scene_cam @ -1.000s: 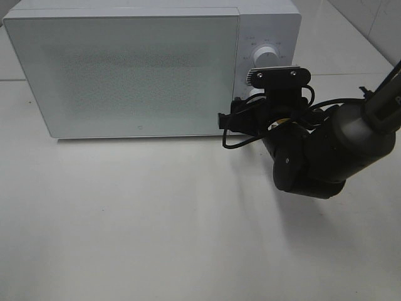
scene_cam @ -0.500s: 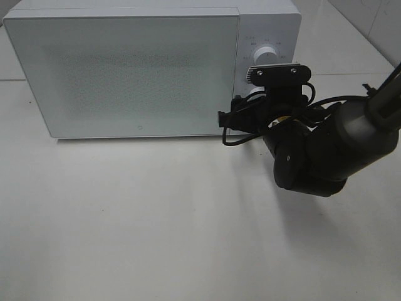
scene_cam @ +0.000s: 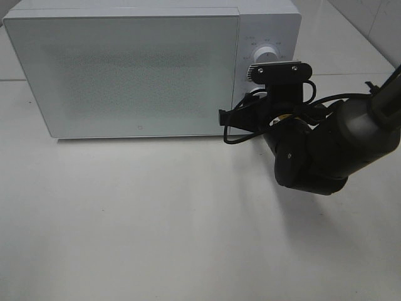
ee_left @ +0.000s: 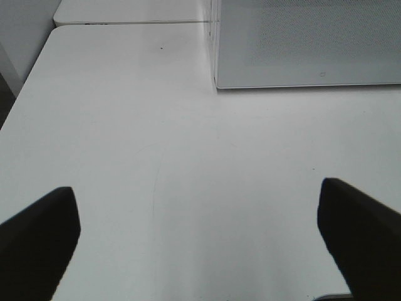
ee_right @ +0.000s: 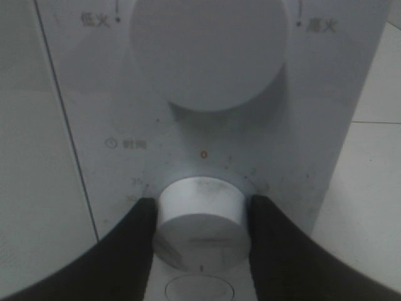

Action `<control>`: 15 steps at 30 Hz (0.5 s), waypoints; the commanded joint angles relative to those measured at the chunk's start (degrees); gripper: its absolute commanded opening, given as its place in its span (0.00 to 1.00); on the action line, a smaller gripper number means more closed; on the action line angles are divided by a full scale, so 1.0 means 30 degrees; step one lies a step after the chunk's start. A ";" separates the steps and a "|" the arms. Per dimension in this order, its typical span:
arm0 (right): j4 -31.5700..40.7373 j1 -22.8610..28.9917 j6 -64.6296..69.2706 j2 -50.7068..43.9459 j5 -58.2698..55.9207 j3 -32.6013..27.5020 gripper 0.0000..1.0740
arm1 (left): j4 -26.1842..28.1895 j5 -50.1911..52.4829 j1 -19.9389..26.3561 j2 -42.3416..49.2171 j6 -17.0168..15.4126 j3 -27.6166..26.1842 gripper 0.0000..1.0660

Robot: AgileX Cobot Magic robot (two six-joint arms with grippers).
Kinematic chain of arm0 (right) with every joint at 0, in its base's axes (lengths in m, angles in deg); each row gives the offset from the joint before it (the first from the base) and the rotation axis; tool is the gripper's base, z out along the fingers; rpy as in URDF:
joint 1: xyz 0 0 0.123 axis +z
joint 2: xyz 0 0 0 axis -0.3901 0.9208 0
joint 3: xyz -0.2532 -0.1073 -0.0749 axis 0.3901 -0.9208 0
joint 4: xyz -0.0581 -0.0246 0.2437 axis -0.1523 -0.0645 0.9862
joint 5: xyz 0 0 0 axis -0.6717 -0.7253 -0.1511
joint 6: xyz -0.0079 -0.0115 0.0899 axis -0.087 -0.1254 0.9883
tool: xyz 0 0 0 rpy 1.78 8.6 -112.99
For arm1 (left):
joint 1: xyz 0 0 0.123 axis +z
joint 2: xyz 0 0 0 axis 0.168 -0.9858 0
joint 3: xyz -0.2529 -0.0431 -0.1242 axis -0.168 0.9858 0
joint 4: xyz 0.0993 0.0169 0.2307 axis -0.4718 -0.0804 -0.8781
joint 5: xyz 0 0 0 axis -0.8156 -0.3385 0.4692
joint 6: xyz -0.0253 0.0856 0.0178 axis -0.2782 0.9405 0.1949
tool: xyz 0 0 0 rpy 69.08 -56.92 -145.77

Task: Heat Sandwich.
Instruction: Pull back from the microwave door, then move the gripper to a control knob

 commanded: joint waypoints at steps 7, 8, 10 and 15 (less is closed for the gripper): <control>-0.0439 -0.0057 -0.0267 -0.0210 -0.0019 0.0191 0.00 | 0.0000 0.0057 0.0019 0.0516 -0.0153 0.0057 0.92; -0.0439 -0.0057 -0.0248 -0.0210 0.0019 0.0191 0.00 | 0.0000 0.0057 0.0019 0.0516 -0.0153 0.0057 0.92; -0.0439 -0.0057 -0.0191 -0.0210 0.0076 0.0191 0.00 | 0.0000 0.0057 0.0019 0.0516 -0.0153 0.0057 0.92; -0.0477 -0.0057 0.0172 -0.0210 0.0764 0.0191 0.02 | 0.0000 0.0057 0.0019 0.0516 -0.0153 0.0057 0.92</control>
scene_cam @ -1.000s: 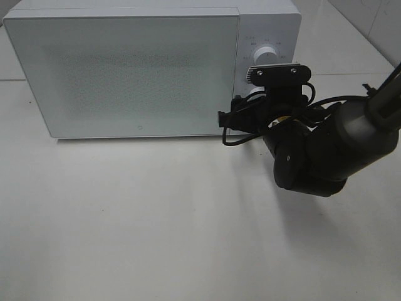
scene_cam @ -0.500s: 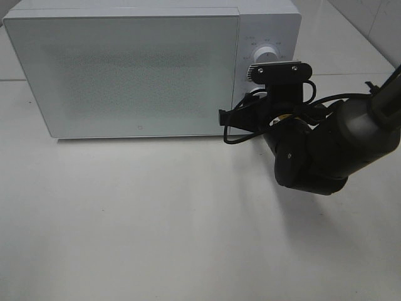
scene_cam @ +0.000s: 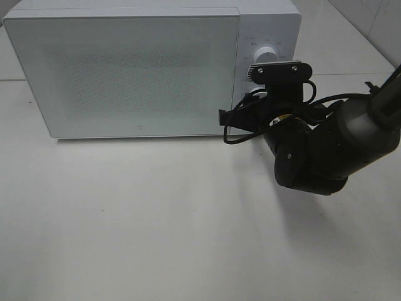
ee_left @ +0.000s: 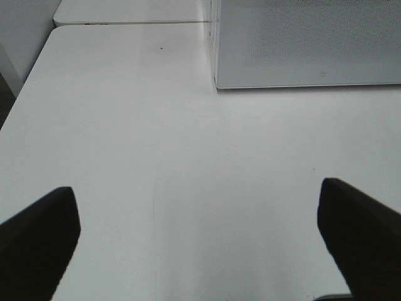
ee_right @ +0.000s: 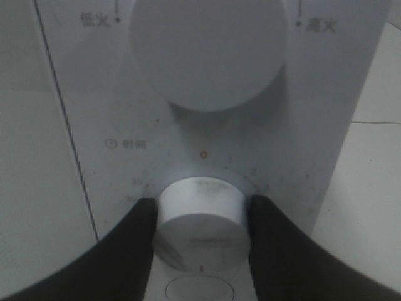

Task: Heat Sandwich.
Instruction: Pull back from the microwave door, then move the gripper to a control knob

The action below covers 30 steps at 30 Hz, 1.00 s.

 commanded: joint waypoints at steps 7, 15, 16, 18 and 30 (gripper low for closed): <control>-0.0497 -0.0057 0.3877 -0.0210 0.0974 0.0191 0.04 | 0.0000 0.0057 0.0019 0.0516 -0.0153 0.0057 0.92; -0.0497 -0.0057 0.9244 -0.0210 0.1184 0.0191 0.05 | 0.0000 0.0057 0.0019 0.0516 -0.0153 0.0057 0.92; -0.0497 -0.0057 1.0753 -0.0210 0.1222 0.0191 0.06 | 0.0000 0.0057 0.0019 0.0516 -0.0153 0.0057 0.92; -0.0497 -0.0057 1.2051 -0.0210 0.1222 0.0191 0.06 | 0.0000 0.0057 0.0019 0.0516 -0.0153 0.0057 0.92; -0.0497 -0.0057 1.9060 -0.0210 0.1222 0.0191 0.07 | 0.0000 0.0057 0.0019 0.0516 -0.0153 0.0057 0.92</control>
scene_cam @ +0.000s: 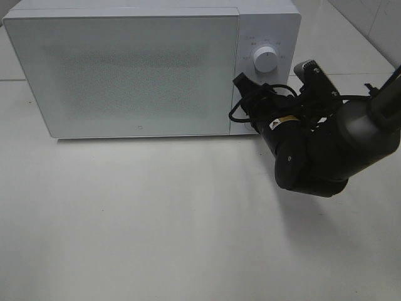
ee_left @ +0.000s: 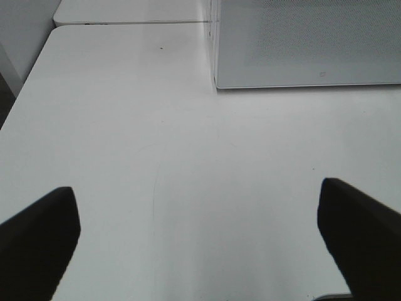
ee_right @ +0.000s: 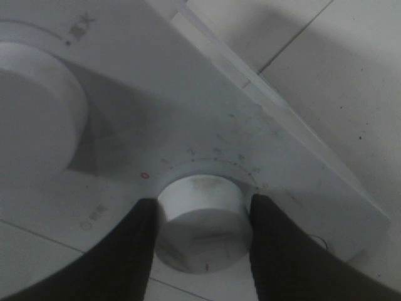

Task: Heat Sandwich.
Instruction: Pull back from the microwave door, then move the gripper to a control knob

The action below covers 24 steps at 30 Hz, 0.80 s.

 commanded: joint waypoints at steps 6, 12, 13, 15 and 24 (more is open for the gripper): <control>-0.0344 -0.0057 0.5367 -0.0210 0.0917 0.0267 0.07 | 0.0000 0.0057 0.0019 0.0516 -0.0153 0.0057 0.92; -0.0344 -0.0057 0.8136 -0.0210 0.0917 0.0267 0.08 | 0.0000 0.0057 0.0019 0.0516 -0.0153 0.0057 0.92; -0.0344 -0.0057 0.9301 -0.0210 0.0917 0.0267 0.08 | 0.0000 0.0057 0.0019 0.0516 -0.0153 0.0057 0.92; -0.0325 -0.0057 1.0542 -0.0210 0.0993 0.0267 0.08 | 0.0000 0.0057 0.0019 0.0516 -0.0153 0.0057 0.92; 0.0286 -0.0057 1.5756 -0.0210 0.1146 0.0267 0.09 | 0.0000 0.0057 0.0019 0.0516 -0.0153 0.0057 0.92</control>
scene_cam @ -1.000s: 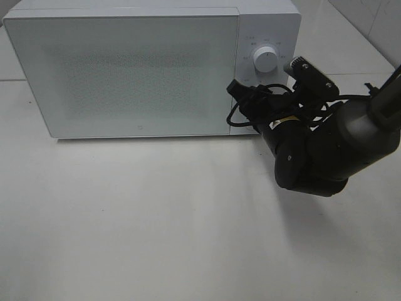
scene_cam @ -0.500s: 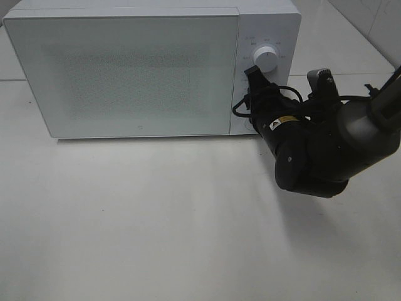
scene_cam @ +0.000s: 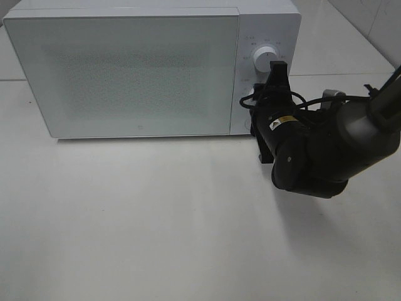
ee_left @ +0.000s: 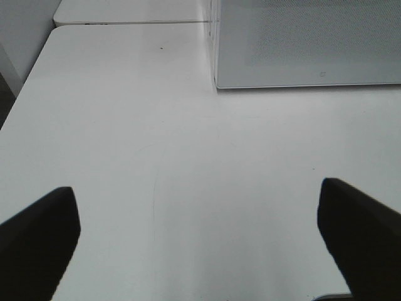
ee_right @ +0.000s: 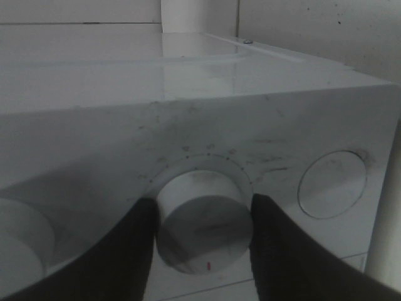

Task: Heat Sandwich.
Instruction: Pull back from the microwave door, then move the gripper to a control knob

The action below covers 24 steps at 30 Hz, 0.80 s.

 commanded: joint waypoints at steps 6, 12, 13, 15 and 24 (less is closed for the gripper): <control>0.0497 -0.0153 0.2273 -0.0210 0.1642 0.0344 0.10 | 0.0000 0.0057 0.0019 0.0516 -0.0153 0.0057 0.92; 0.0573 -0.0153 0.2368 -0.0210 0.1642 0.0344 0.11 | 0.0000 0.0057 0.0019 0.0516 -0.0153 0.0057 0.92; 0.0573 -0.0153 0.2368 -0.0210 0.1642 0.0344 0.11 | 0.0000 0.0057 0.0019 0.0516 -0.0153 0.0057 0.92; 0.0554 -0.0153 0.2330 -0.0210 0.1642 0.0344 0.11 | 0.0000 0.0057 0.0019 0.0516 -0.0153 0.0057 0.92; 0.0497 -0.0153 0.2044 -0.0210 0.1662 0.0344 0.15 | 0.0000 0.0057 0.0019 0.0516 -0.0153 0.0057 0.92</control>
